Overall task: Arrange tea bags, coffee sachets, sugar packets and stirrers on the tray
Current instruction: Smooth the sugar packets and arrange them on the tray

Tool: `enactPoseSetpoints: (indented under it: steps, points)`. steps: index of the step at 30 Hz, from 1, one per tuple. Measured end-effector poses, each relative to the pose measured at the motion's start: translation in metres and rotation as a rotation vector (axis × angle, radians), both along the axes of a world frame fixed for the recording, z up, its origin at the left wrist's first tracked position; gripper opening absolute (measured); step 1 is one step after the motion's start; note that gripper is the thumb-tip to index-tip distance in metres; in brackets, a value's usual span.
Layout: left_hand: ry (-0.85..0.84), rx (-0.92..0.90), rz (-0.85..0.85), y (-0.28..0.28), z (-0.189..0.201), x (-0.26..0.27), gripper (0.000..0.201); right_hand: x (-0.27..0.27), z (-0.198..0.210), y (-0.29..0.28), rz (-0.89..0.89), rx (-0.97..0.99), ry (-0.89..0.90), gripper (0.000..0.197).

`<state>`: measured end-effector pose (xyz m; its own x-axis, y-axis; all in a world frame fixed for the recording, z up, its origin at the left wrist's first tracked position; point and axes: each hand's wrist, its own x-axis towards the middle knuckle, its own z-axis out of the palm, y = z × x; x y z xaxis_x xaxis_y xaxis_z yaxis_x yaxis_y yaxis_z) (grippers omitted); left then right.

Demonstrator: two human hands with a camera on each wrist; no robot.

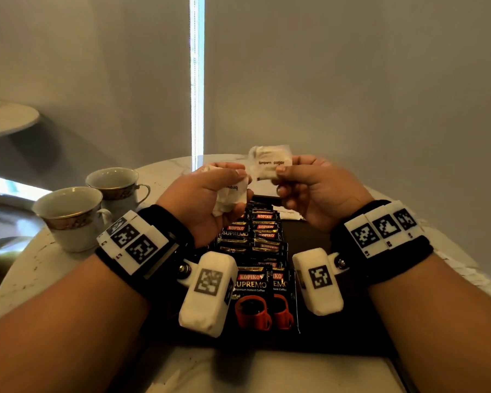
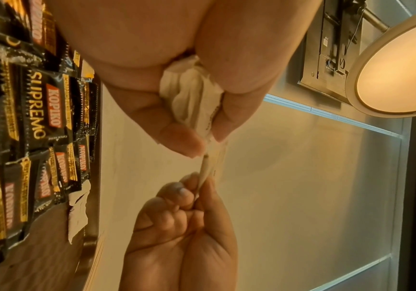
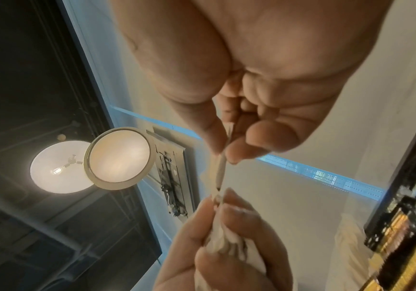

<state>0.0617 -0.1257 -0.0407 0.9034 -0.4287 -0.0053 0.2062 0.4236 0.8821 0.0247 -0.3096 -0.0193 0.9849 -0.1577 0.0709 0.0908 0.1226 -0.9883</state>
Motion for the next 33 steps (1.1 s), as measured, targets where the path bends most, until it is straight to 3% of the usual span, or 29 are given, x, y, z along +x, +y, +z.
enactPoseSetpoints:
  steps: [4,7,14,33]
  points:
    - [0.009,-0.01,0.022,0.002,0.0,0.002,0.009,0.019,-0.012,-0.034,-0.255,0.152,0.056,0.018]
    - [0.014,-0.01,0.023,0.002,0.0,0.002,0.01,0.027,-0.03,-0.053,-0.345,0.193,0.177,0.02]
    - [0.016,-0.023,0.015,0.003,-0.001,0.003,0.013,0.032,-0.061,-0.064,-0.268,0.083,0.425,0.017]
    - [0.028,-0.016,0.007,0.002,-0.001,0.004,0.011,0.029,-0.063,-0.06,-0.227,-0.087,0.503,0.037]
